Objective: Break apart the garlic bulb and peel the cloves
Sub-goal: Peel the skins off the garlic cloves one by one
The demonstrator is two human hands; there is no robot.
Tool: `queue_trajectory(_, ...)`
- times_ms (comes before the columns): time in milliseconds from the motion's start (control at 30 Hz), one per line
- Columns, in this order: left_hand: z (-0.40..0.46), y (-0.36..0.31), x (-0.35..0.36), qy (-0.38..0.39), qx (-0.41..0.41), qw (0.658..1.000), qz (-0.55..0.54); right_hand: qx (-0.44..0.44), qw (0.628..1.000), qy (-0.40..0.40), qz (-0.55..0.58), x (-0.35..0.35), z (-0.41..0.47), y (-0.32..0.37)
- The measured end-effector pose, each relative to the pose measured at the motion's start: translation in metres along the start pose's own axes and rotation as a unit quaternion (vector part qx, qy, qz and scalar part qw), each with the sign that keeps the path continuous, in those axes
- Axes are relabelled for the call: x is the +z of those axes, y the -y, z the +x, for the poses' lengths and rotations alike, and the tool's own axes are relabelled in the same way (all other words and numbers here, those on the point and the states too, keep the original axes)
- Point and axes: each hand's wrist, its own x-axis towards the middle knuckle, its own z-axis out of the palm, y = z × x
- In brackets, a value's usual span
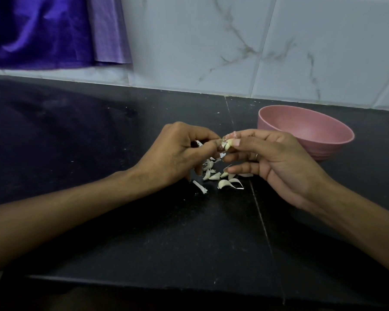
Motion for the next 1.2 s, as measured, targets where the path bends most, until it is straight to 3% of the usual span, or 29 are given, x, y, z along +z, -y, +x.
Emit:
queue_trajectory(267, 0.003, 0.005, -0.001, -0.035, -0.011, 0.999, 0.02, 0.005, 1.0, -0.012, -0.006, -0.001, 0.001, 0.0)
queue_trajectory(500, 0.008, 0.016, -0.009, -0.015, -0.008, 0.991, 0.13, -0.016, 0.999, -0.018, -0.025, -0.006, 0.002, 0.001)
queue_trajectory(767, 0.013, 0.021, -0.015, -0.052, -0.017, 0.98, 0.193, -0.04, 0.998, -0.016, -0.046, -0.006, 0.002, 0.001)
queue_trajectory(967, 0.017, 0.029, -0.017, -0.024, 0.051, 0.986, 0.16, -0.066, 0.995, -0.028, -0.068, -0.007, 0.006, -0.002)
queue_trajectory(1100, 0.016, 0.027, -0.015, -0.027, 0.059, 0.977, 0.202, -0.112, 0.982, -0.024, -0.149, -0.01, 0.007, -0.005)
queue_trajectory(1200, 0.016, 0.028, -0.015, -0.024, 0.083, 0.973, 0.215, -0.195, 0.936, -0.033, -0.29, -0.011, 0.006, -0.009)
